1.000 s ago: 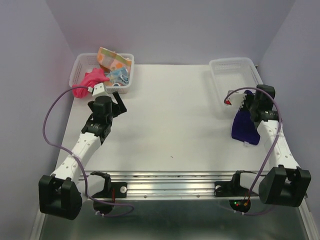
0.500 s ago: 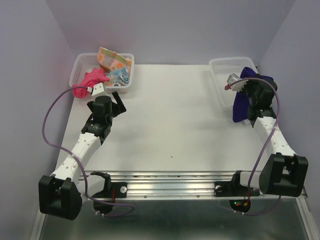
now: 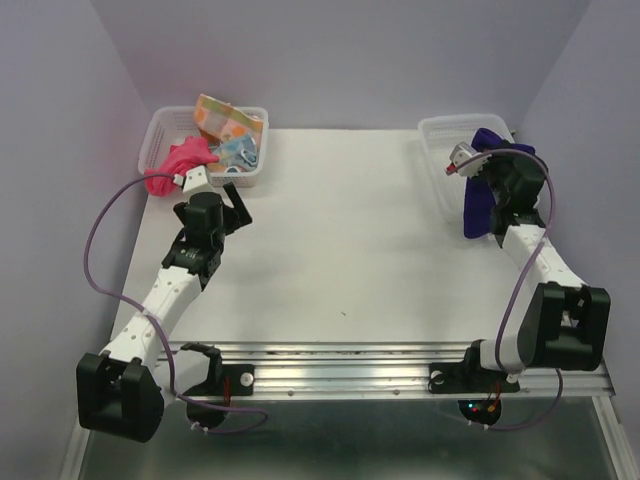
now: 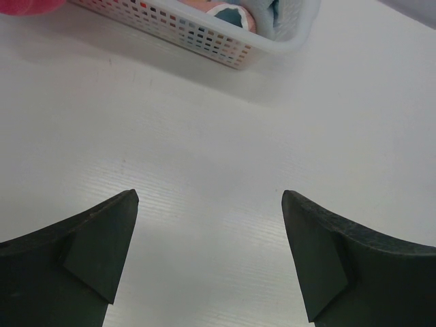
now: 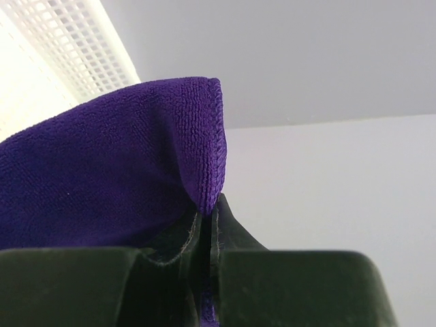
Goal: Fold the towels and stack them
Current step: Neatly place the folded towel into the bin
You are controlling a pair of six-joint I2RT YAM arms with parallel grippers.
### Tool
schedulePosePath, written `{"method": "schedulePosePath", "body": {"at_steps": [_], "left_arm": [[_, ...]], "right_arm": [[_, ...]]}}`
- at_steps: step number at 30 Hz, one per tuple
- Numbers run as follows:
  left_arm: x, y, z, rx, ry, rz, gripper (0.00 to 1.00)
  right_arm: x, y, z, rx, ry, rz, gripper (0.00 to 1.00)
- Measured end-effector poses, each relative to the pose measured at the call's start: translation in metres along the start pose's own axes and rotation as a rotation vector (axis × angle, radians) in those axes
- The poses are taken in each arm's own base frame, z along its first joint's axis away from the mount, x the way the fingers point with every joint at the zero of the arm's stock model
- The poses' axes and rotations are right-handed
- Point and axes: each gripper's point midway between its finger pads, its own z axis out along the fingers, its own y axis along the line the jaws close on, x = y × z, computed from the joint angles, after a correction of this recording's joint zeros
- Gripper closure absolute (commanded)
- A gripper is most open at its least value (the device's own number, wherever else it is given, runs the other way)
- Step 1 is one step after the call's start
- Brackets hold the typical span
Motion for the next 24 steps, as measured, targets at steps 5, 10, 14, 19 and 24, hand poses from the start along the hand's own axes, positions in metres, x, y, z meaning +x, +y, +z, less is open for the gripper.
{"method": "schedulePosePath", "body": {"at_steps": [5, 10, 14, 19, 24], "left_arm": [[0.001, 0.001, 0.000, -0.002, 0.002, 0.001, 0.01], [0.002, 0.001, 0.000, -0.003, 0.003, 0.001, 0.01], [0.003, 0.001, 0.001, -0.006, 0.006, 0.003, 0.01], [0.006, 0.003, 0.004, -0.018, 0.015, 0.008, 0.01], [0.014, 0.005, 0.010, -0.029, 0.041, 0.023, 0.01]], "right_arm": [[0.004, 0.021, 0.019, -0.013, -0.011, 0.035, 0.99], [0.011, 0.051, 0.044, -0.052, -0.011, 0.071, 0.98], [0.015, 0.068, 0.068, -0.078, -0.015, 0.100, 0.99], [0.021, 0.086, 0.091, -0.086, -0.016, 0.117, 0.99], [0.028, 0.114, 0.102, -0.123, -0.007, 0.132, 0.99]]}}
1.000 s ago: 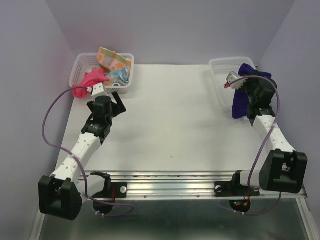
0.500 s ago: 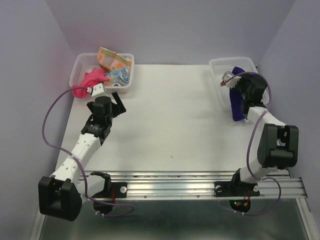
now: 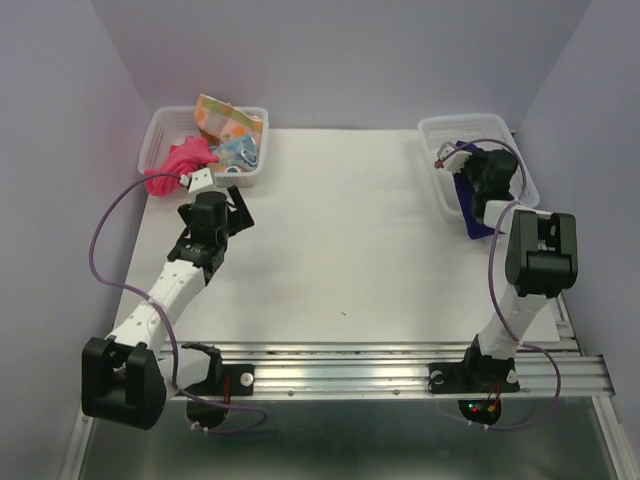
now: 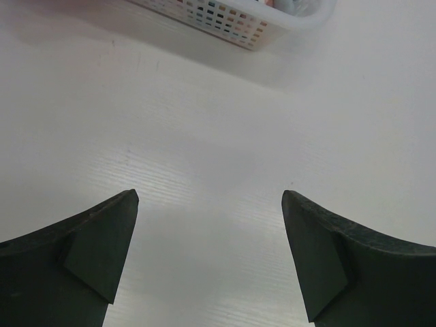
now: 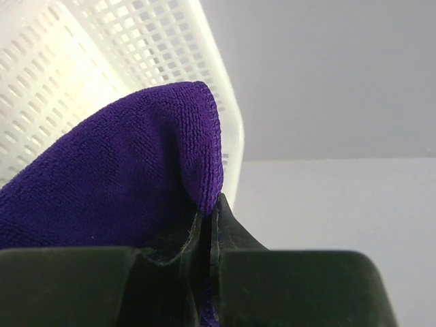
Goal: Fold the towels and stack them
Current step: Neatly place the folded towel into the bin
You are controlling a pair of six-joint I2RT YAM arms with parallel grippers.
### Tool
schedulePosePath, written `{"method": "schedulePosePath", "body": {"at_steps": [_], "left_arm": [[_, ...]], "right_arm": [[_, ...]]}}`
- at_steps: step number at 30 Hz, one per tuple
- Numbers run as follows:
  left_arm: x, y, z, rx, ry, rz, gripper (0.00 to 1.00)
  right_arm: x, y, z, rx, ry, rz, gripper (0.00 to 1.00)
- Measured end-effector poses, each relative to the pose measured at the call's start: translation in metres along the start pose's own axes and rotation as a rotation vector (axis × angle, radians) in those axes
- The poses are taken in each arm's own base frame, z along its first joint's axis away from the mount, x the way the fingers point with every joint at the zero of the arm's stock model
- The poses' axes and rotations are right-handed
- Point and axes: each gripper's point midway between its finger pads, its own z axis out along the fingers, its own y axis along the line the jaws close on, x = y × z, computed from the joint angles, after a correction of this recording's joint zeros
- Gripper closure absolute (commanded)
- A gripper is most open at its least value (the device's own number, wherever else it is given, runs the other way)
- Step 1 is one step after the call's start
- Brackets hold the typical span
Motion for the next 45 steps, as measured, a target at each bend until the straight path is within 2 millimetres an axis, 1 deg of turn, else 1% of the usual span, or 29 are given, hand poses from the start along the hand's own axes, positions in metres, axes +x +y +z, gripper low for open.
{"method": "schedulePosePath", "body": {"at_steps": [6, 8, 14, 17, 21, 29, 34, 39, 41, 44, 45], "left_arm": [[0.018, 0.004, 0.012, -0.026, 0.058, 0.029, 0.01], [0.021, 0.004, 0.014, -0.030, 0.066, 0.034, 0.01], [0.023, 0.005, 0.015, -0.034, 0.073, 0.042, 0.01], [0.023, 0.006, 0.016, -0.039, 0.073, 0.043, 0.01], [0.026, 0.007, 0.018, -0.047, 0.081, 0.047, 0.01], [0.033, 0.009, 0.024, -0.064, 0.104, 0.059, 0.01], [0.035, 0.009, 0.027, -0.070, 0.114, 0.063, 0.01], [0.037, 0.010, 0.029, -0.077, 0.121, 0.069, 0.01], [0.037, 0.010, 0.029, -0.078, 0.121, 0.070, 0.01], [0.037, 0.010, 0.029, -0.079, 0.120, 0.070, 0.01], [0.037, 0.010, 0.029, -0.079, 0.120, 0.070, 0.01]], "right_arm": [[0.008, 0.019, 0.017, -0.012, 0.000, 0.011, 0.99], [0.010, 0.024, 0.021, -0.018, 0.001, 0.016, 0.99], [0.014, 0.029, 0.042, 0.005, -0.010, 0.042, 0.99], [0.017, 0.035, 0.050, 0.005, -0.012, 0.051, 0.99], [0.020, 0.041, 0.054, 0.004, -0.011, 0.054, 0.99], [0.024, 0.046, 0.063, 0.035, -0.011, 0.055, 0.99], [0.026, 0.039, 0.071, 0.084, -0.008, 0.075, 0.99], [0.027, 0.021, 0.075, 0.160, -0.005, 0.099, 0.99], [0.024, 0.009, 0.076, 0.197, -0.009, 0.109, 0.99], [0.019, -0.003, 0.077, 0.233, -0.021, 0.117, 0.99], [0.018, -0.006, 0.077, 0.240, -0.024, 0.119, 0.97]]}}
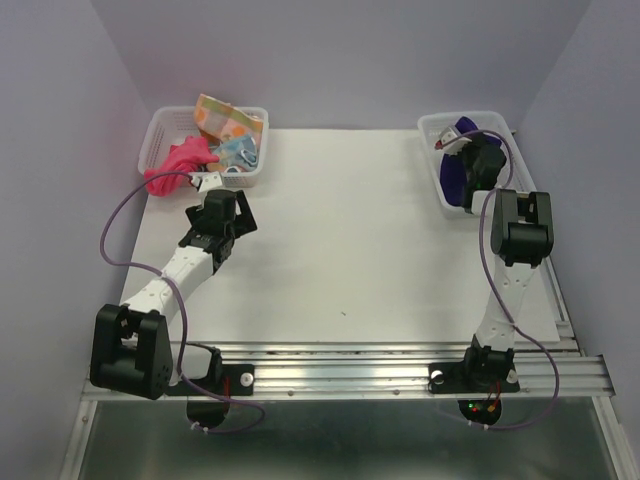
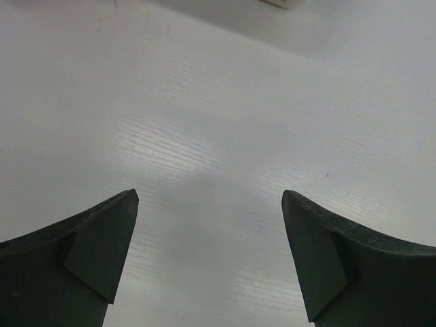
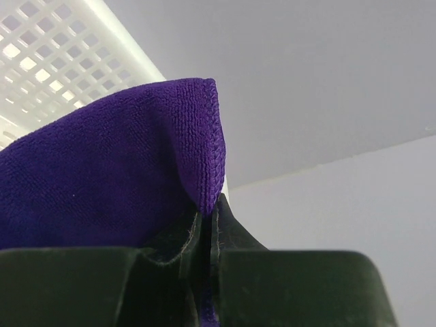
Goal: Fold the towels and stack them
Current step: Neatly place the folded towel into the bin
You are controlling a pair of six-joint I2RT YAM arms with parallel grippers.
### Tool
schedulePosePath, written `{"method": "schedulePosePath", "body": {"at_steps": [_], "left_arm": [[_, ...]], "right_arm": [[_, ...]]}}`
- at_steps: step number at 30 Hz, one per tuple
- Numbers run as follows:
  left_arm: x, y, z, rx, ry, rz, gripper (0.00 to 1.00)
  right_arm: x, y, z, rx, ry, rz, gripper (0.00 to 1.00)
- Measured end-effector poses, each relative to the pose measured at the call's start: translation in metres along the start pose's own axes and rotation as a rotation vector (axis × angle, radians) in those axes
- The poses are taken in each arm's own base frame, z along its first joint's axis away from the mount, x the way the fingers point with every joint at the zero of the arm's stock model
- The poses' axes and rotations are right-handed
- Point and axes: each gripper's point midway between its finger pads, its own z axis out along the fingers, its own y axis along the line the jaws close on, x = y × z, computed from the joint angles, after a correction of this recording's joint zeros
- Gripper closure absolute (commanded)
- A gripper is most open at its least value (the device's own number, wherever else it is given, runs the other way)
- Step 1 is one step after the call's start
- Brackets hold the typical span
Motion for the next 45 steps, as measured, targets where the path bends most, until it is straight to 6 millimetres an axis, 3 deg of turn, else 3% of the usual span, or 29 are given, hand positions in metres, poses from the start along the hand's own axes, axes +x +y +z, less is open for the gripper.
{"method": "schedulePosePath", "body": {"at_steps": [4, 6, 7, 10, 11, 12, 22, 26, 30, 35, 37, 39, 43, 45], "left_arm": [[-0.001, 0.000, 0.000, 0.001, 0.000, 0.000, 0.01], [-0.001, -0.001, 0.000, 0.001, -0.002, -0.001, 0.01], [-0.001, -0.001, 0.000, 0.002, -0.002, 0.000, 0.01], [-0.001, -0.001, 0.000, 0.002, -0.001, 0.000, 0.01], [-0.001, -0.001, 0.000, 0.003, -0.002, 0.000, 0.01], [-0.001, -0.001, 0.000, 0.003, -0.002, 0.000, 0.01], [-0.007, -0.004, -0.001, 0.015, -0.011, -0.002, 0.01], [-0.009, -0.006, -0.002, 0.023, -0.015, -0.006, 0.01], [-0.016, -0.007, -0.007, 0.032, -0.033, -0.023, 0.01], [-0.030, -0.011, -0.019, 0.059, -0.076, -0.060, 0.01], [-0.035, -0.012, -0.024, 0.074, -0.091, -0.075, 0.01], [-0.038, -0.014, -0.028, 0.087, -0.098, -0.084, 0.01], [-0.035, -0.015, -0.029, 0.095, -0.086, -0.082, 0.01], [-0.034, -0.014, -0.029, 0.094, -0.079, -0.078, 0.01]], "right_arm": [[-0.001, 0.000, 0.000, 0.000, -0.003, 0.005, 0.86], [-0.001, 0.001, 0.000, -0.002, -0.007, 0.007, 0.67], [-0.002, 0.001, 0.000, -0.003, -0.007, 0.011, 0.64], [-0.002, 0.002, 0.000, -0.005, -0.007, 0.018, 0.33], [-0.002, 0.002, 0.001, -0.004, -0.008, 0.019, 0.03], [-0.002, 0.002, 0.000, -0.004, -0.007, 0.023, 0.00], [-0.004, 0.002, 0.001, 0.019, 0.016, 0.126, 0.00], [-0.010, -0.018, -0.002, 0.072, 0.031, 0.200, 0.00], [-0.033, -0.068, -0.017, 0.174, 0.018, 0.325, 0.00], [-0.089, -0.156, -0.057, 0.270, -0.078, 0.543, 0.00], [-0.102, -0.174, -0.065, 0.247, -0.074, 0.645, 0.00], [-0.114, -0.188, -0.060, 0.208, -0.048, 0.753, 0.00], [-0.107, -0.173, -0.058, 0.106, 0.116, 0.891, 0.00], [-0.087, -0.142, -0.069, 0.042, 0.266, 0.912, 0.00]]}}
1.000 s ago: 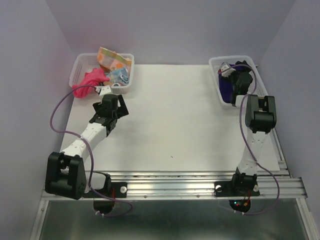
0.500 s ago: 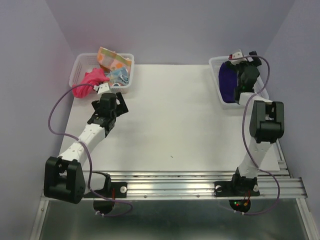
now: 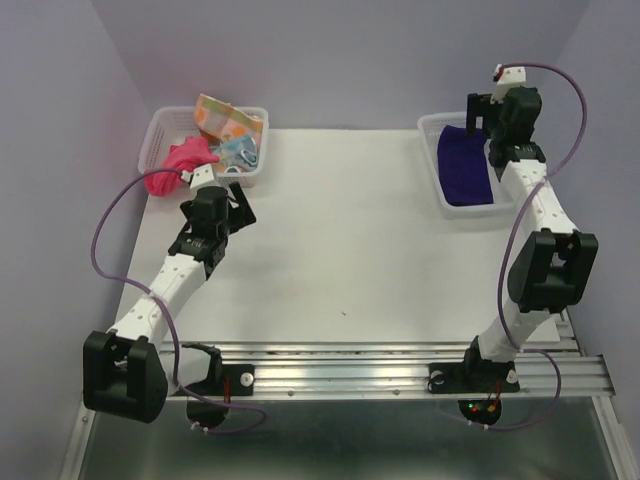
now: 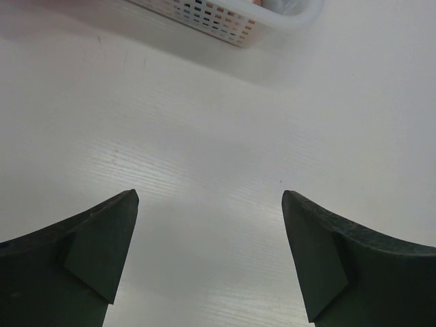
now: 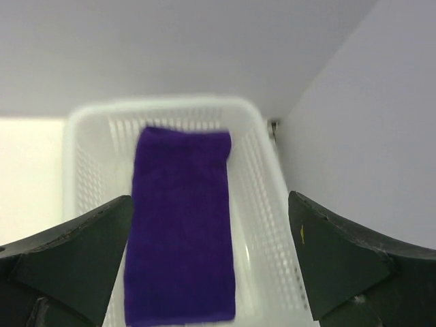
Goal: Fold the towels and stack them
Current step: Neatly place the folded towel into the bin
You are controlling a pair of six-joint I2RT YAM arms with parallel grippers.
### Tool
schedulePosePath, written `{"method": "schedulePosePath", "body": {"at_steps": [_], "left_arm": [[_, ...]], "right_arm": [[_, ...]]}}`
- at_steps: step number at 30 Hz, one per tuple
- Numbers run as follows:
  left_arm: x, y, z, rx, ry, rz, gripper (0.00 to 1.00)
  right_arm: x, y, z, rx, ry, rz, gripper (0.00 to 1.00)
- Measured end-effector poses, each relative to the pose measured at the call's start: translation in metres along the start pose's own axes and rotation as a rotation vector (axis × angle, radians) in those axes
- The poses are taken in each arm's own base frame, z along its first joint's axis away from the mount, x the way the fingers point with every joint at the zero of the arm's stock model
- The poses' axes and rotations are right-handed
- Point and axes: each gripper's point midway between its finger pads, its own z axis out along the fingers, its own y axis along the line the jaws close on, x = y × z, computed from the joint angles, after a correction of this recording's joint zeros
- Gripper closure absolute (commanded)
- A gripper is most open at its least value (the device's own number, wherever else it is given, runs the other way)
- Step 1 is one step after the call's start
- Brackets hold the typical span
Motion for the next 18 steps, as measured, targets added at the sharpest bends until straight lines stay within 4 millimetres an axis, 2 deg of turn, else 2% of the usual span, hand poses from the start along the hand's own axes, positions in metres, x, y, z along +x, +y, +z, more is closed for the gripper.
{"method": "schedulePosePath", "body": {"at_steps": [3, 5, 9, 13, 18], "left_arm": [[0.001, -0.001, 0.000, 0.004, 0.003, 0.000, 0.01], [0.002, -0.002, 0.001, 0.009, 0.009, 0.002, 0.01], [0.010, -0.002, 0.006, 0.007, 0.036, 0.010, 0.01], [0.019, -0.001, 0.011, 0.003, 0.065, 0.019, 0.01], [0.020, -0.003, 0.011, 0.012, 0.070, 0.019, 0.01]], "right_arm": [[0.058, 0.002, -0.001, 0.015, 0.202, -0.031, 0.00], [0.107, 0.003, 0.001, 0.033, 0.361, -0.058, 0.00], [0.176, 0.012, 0.014, 0.026, 0.573, -0.044, 0.00], [0.221, 0.016, 0.020, 0.023, 0.712, 0.014, 0.00], [0.244, 0.019, 0.010, 0.034, 0.802, 0.082, 0.00]]}}
